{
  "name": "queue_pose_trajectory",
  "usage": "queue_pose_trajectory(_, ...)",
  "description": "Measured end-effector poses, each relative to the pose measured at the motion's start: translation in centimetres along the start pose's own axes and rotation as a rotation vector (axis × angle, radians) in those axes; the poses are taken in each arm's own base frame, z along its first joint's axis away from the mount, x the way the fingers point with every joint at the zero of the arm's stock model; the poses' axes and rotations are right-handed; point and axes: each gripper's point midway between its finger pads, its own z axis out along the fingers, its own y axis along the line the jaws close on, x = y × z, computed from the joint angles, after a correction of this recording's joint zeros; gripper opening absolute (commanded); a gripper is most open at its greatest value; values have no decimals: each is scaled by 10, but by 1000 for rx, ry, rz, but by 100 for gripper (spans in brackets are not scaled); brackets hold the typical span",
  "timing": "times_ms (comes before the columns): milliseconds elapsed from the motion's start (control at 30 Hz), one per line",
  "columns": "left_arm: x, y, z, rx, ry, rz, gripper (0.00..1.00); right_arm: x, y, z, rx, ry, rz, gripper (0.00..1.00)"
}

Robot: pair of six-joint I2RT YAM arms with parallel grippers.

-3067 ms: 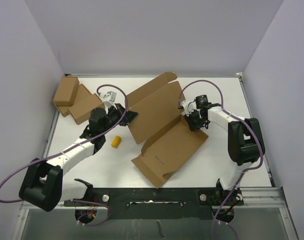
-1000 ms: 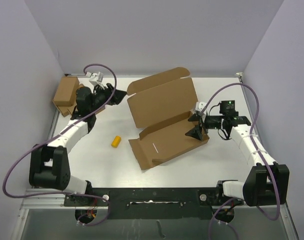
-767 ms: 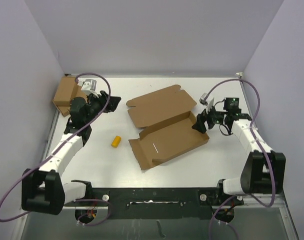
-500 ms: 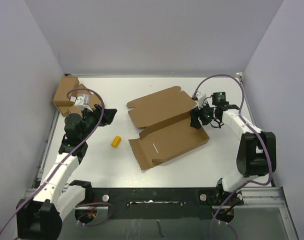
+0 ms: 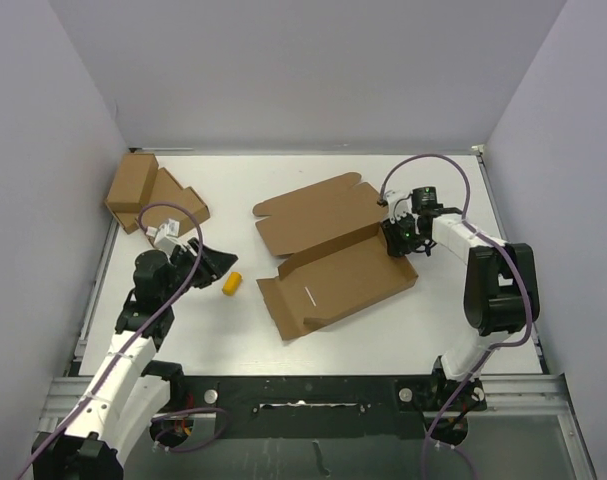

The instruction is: Fold the paper box

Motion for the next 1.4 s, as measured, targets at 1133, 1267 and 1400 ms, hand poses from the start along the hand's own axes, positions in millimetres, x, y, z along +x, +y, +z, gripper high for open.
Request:
queue_pose_trajectory(1133, 129, 26, 58, -227, 404, 370, 1, 1, 7, 7, -17, 9, 49, 3)
queue_pose_trajectory(1267, 136, 25, 69, -229, 410, 422, 2, 0, 8, 7, -21, 7, 51, 3)
queue_pose_trajectory(1400, 143, 10, 81, -173, 409, 474, 3, 0, 9, 7, -24, 6, 52, 3)
